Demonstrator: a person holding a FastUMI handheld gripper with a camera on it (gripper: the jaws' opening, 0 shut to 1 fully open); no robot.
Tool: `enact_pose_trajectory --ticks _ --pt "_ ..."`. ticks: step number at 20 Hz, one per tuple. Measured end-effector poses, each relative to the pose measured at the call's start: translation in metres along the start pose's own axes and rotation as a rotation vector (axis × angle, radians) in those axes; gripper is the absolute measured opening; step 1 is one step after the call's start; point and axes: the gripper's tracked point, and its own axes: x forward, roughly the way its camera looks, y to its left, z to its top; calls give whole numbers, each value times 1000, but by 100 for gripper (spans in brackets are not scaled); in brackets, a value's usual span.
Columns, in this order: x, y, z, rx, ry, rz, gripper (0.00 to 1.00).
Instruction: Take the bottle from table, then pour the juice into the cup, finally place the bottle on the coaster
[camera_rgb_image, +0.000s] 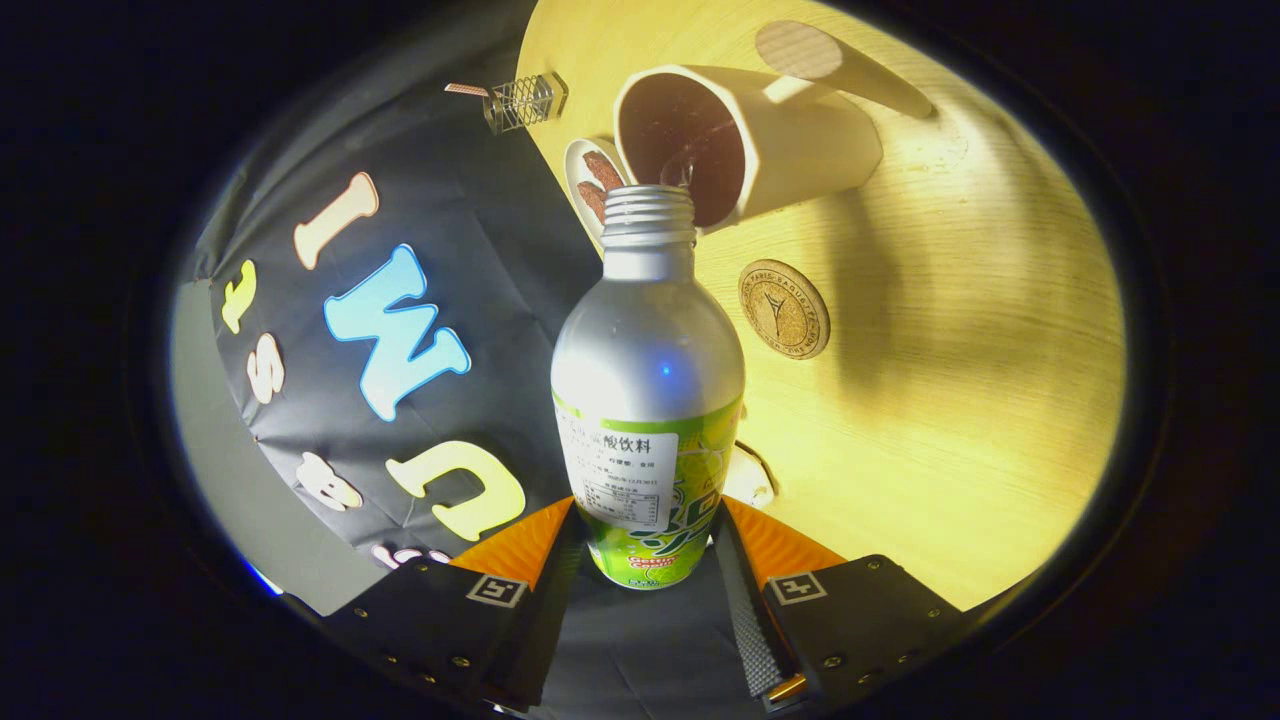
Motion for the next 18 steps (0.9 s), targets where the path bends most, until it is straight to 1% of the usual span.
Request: enact_pose_trajectory --ticks 4,18 --pt "0 7 0 24 2 13 73" --pt "-2 14 -4 79 10 14 73"
